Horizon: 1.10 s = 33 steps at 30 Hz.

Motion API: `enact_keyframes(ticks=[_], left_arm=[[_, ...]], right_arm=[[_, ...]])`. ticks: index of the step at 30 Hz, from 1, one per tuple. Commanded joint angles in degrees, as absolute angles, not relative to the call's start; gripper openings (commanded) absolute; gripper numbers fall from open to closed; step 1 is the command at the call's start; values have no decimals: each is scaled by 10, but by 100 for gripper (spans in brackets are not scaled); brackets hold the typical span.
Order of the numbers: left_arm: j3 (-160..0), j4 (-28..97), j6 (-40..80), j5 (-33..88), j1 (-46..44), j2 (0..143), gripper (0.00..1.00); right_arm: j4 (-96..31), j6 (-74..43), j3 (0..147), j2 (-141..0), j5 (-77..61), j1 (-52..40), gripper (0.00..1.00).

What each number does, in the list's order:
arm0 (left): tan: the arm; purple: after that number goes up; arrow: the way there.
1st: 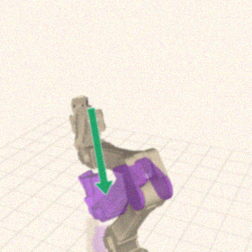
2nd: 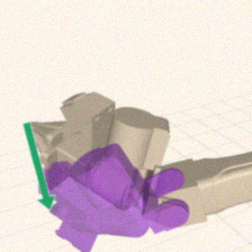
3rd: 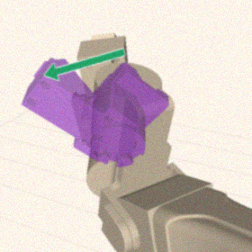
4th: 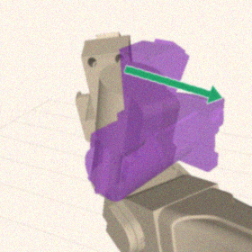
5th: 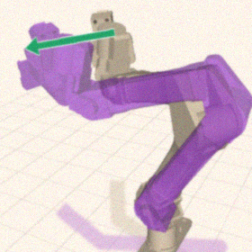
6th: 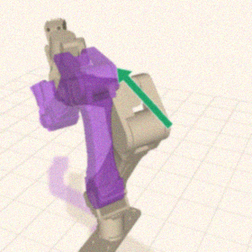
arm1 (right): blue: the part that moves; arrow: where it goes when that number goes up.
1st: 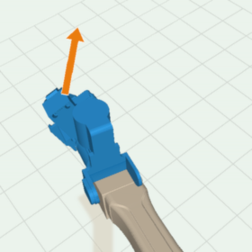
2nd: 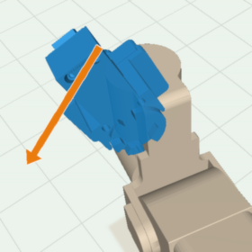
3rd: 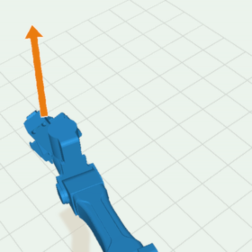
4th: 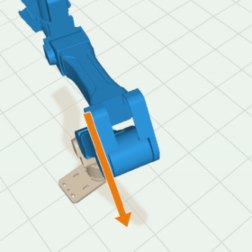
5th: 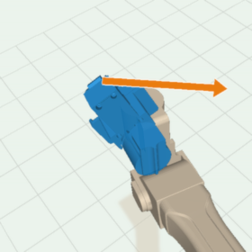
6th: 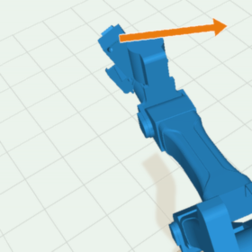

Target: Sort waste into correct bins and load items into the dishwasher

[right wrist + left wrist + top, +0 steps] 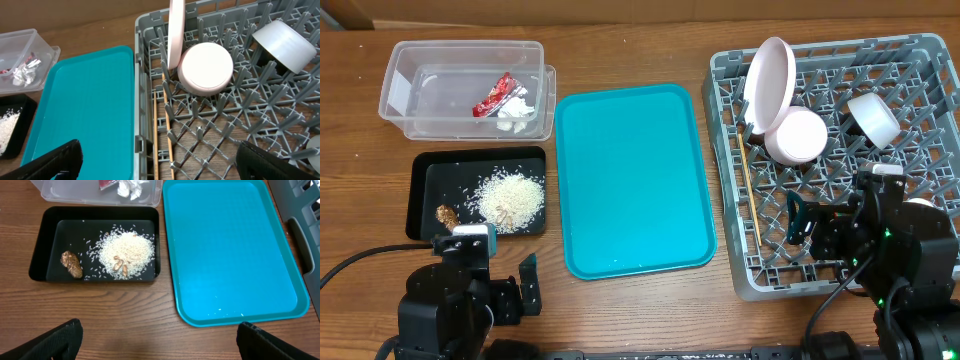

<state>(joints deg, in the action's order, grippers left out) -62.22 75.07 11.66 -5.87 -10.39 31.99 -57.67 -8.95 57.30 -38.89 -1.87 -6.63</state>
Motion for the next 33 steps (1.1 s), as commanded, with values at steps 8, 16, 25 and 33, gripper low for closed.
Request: enact_keyframes(ticks=[8, 16, 25, 33], left_arm=[[-618, 750, 120, -65, -102, 314, 100], [-618, 750, 120, -65, -102, 314, 100], [-618, 750, 120, -65, -102, 314, 100], [-618, 750, 120, -65, -102, 314, 100]], right_arm=[[-606, -89, 557, -358, -8, -64, 100], [-563, -89, 487, -258, 13, -64, 100], [-413, -90, 317, -104, -19, -64, 100], [-288, -90, 199, -7, -40, -64, 100]])
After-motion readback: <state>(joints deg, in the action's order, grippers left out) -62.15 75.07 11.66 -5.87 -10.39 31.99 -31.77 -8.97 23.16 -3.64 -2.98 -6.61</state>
